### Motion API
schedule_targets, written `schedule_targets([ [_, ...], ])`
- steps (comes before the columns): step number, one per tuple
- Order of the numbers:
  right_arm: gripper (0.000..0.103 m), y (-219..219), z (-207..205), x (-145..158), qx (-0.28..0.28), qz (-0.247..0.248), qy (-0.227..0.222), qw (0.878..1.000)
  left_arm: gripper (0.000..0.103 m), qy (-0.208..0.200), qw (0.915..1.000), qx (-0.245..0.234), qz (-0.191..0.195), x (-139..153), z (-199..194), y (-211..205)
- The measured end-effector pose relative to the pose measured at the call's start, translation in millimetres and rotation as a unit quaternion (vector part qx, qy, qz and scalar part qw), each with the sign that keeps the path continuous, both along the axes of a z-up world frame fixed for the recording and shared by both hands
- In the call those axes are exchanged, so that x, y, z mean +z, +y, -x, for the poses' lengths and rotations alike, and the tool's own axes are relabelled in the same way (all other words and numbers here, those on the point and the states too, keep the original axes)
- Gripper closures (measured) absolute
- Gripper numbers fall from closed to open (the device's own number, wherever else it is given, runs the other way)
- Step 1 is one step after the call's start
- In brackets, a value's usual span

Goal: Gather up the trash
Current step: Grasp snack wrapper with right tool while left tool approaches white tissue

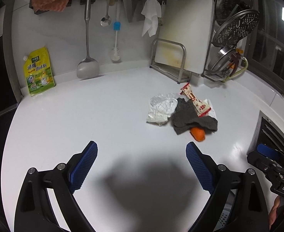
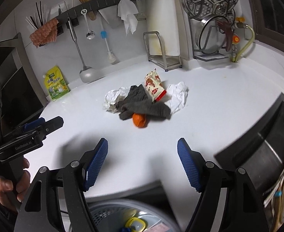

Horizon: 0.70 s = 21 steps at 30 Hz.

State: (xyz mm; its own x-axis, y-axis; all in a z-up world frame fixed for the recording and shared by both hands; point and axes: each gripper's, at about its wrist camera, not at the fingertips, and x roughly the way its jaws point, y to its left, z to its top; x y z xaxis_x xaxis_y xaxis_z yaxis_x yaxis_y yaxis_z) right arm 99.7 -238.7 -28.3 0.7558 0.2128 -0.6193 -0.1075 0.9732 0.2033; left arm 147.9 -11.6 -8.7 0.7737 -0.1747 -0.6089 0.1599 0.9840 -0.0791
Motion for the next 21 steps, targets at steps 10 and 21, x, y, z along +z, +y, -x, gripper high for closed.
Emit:
schedule_targets([
  [10,0.032,-12,-67,-1,-0.001,0.011,0.001,1.0,0.01,-0.005,0.9997,0.006,-0.023,-10,-52,-21],
  [21,0.032,-11,-141,-2,0.014,0.029,0.016,0.999,0.01,-0.002,0.9995,0.005,-0.03,-13,-96,-35],
])
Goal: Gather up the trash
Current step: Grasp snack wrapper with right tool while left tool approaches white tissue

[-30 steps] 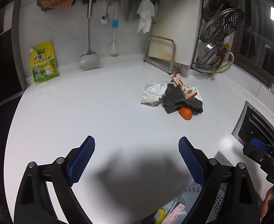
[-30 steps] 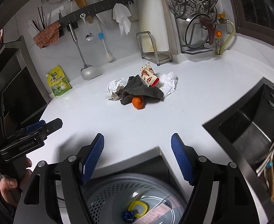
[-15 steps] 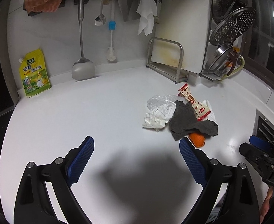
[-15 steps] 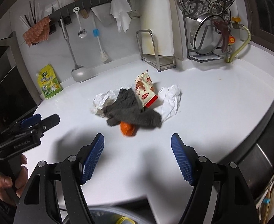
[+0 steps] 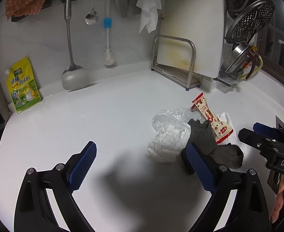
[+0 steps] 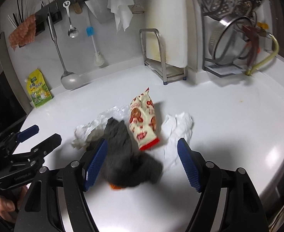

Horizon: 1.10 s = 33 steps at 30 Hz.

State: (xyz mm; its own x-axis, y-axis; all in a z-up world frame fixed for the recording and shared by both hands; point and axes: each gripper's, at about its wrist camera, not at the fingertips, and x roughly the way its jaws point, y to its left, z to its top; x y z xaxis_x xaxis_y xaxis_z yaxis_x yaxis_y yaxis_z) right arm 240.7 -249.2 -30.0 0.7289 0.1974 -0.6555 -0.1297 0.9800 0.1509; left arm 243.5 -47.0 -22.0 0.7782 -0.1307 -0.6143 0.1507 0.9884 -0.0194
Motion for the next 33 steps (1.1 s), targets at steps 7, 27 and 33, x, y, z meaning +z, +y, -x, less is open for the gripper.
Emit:
schedule_targets([
  [7,0.032,0,-39,-10,0.005,-0.007,0.026,1.0,0.01,0.006,1.0,0.001,-0.005,-7,-10,-4],
  [27,0.067,13,-66,-26,0.027,0.001,0.058,0.998,0.01,0.02,0.9998,-0.005,0.004,-13,-12,-4],
  [33,0.068,11,-57,-19,0.026,-0.006,0.037,0.999,0.01,0.021,0.9998,-0.006,0.004,-14,-12,-5],
])
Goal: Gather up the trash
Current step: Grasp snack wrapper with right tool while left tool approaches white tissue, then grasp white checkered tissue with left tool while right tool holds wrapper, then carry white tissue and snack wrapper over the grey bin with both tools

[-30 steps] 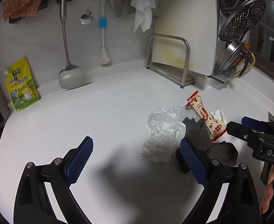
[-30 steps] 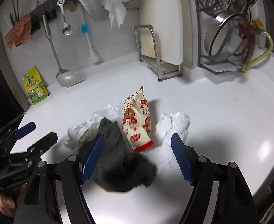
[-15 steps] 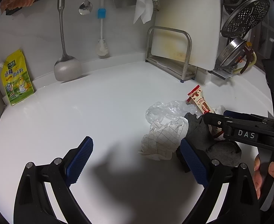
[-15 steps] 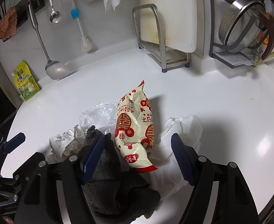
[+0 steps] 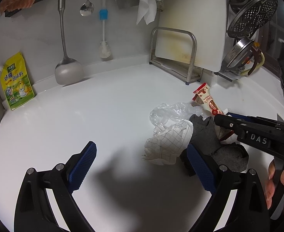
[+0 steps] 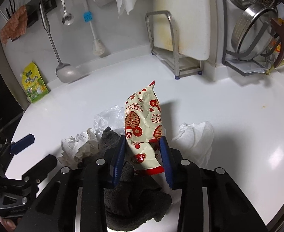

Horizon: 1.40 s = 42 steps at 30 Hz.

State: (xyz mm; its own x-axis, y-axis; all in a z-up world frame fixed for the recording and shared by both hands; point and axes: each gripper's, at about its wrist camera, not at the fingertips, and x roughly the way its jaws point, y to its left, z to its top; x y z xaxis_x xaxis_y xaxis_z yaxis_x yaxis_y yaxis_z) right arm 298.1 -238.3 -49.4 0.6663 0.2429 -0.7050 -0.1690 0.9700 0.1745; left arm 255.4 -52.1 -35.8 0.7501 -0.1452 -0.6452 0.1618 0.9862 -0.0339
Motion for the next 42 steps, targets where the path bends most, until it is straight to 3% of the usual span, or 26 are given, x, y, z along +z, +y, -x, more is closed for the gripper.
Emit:
schedule_targets([
  [8,0.068,-23,24,10,-0.025,-0.025,-0.022,0.999,0.01,0.012,0.9998,-0.012,0.013,-4,0,-3],
  [14,0.068,-36,38,14,-0.038,-0.037,-0.028,0.998,0.01,0.017,0.9998,-0.01,-0.003,-8,-6,-12],
  [21,0.068,-38,41,18,-0.037,-0.048,-0.03,0.998,0.011,0.057,0.9982,-0.016,0.005,-20,-29,-25],
  [23,0.068,-38,41,18,-0.036,-0.049,-0.03,0.998,0.016,0.06,0.9981,-0.016,0.006,-22,-33,-27],
  [30,0.068,-36,41,17,-0.036,-0.044,-0.03,0.998,0.058,0.074,0.9967,-0.033,0.003,-30,-36,-31],
  [42,0.068,-50,75,12,-0.057,-0.045,-0.037,0.997,0.062,0.019,0.9995,-0.017,-0.019,-12,1,-19],
])
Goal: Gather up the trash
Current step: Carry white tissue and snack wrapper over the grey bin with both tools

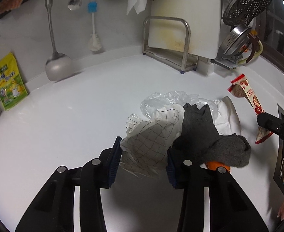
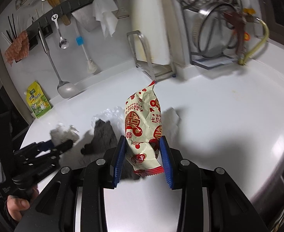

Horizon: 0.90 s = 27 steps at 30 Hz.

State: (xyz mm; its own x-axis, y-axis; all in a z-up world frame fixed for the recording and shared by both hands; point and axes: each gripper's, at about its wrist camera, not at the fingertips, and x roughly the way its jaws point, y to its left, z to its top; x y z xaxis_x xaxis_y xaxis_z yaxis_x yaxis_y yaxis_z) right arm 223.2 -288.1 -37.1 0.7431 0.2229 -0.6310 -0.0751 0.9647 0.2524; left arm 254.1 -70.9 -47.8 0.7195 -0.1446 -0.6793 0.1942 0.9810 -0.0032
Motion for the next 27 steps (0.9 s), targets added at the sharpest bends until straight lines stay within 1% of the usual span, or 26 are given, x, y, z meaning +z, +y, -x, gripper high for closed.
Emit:
schedule_targets([
  [3,0.068,-8,17,-2,-0.013,-0.001,0.001,1.0,0.062,-0.02,0.9996,-0.001,-0.018,9,24,2],
  [5,0.068,-10,30,-2,-0.019,-0.002,0.0,1.0,0.062,-0.028,0.9993,-0.002,-0.023,14,38,4],
  [9,0.068,-8,65,4,-0.027,-0.004,-0.01,1.0,0.062,-0.026,0.9996,-0.007,-0.005,23,72,10],
  [14,0.068,1,110,9,-0.029,-0.007,-0.018,0.999,0.062,-0.034,0.9994,-0.006,-0.007,27,116,11],
  [18,0.068,10,152,7,-0.034,-0.01,-0.019,0.999,0.062,-0.028,0.9995,-0.015,0.001,25,149,8],
  [22,0.068,24,194,3,-0.033,-0.01,-0.019,0.999,0.062,-0.036,0.999,-0.027,0.0,26,184,5],
  [24,0.068,30,209,1,-0.031,-0.008,-0.02,0.999,0.062,-0.042,0.9987,-0.03,0.0,26,200,7],
  [27,0.068,42,236,-4,-0.026,-0.008,-0.022,0.999,0.062,-0.04,0.9987,-0.03,0.01,25,221,13],
])
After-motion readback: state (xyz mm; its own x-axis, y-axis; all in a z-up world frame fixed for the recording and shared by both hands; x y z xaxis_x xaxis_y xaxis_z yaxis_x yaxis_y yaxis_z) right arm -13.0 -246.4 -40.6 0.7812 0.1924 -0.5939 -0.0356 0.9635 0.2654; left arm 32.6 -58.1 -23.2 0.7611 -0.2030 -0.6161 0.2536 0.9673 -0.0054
